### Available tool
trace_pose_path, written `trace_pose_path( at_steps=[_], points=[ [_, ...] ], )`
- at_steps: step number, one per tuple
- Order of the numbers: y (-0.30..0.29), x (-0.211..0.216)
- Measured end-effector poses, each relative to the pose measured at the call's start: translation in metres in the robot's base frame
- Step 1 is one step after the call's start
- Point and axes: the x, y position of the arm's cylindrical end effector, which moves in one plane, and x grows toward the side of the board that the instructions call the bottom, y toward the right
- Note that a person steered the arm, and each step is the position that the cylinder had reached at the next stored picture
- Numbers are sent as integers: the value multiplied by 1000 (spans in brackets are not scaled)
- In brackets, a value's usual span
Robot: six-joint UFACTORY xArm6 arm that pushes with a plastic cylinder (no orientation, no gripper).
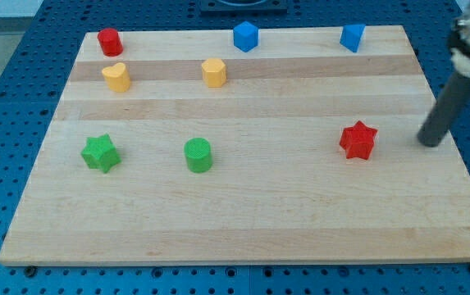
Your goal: Push the red star closer to the yellow hexagon
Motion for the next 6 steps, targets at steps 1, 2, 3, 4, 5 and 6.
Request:
trace_pose_path(
  at_steps=[1,2,3,4,5,6],
  points=[
    [-72,-3],
    [-148,-29],
    [-173,-34],
    [-121,-24],
    [-86,-17],
    [-96,14]
  ],
)
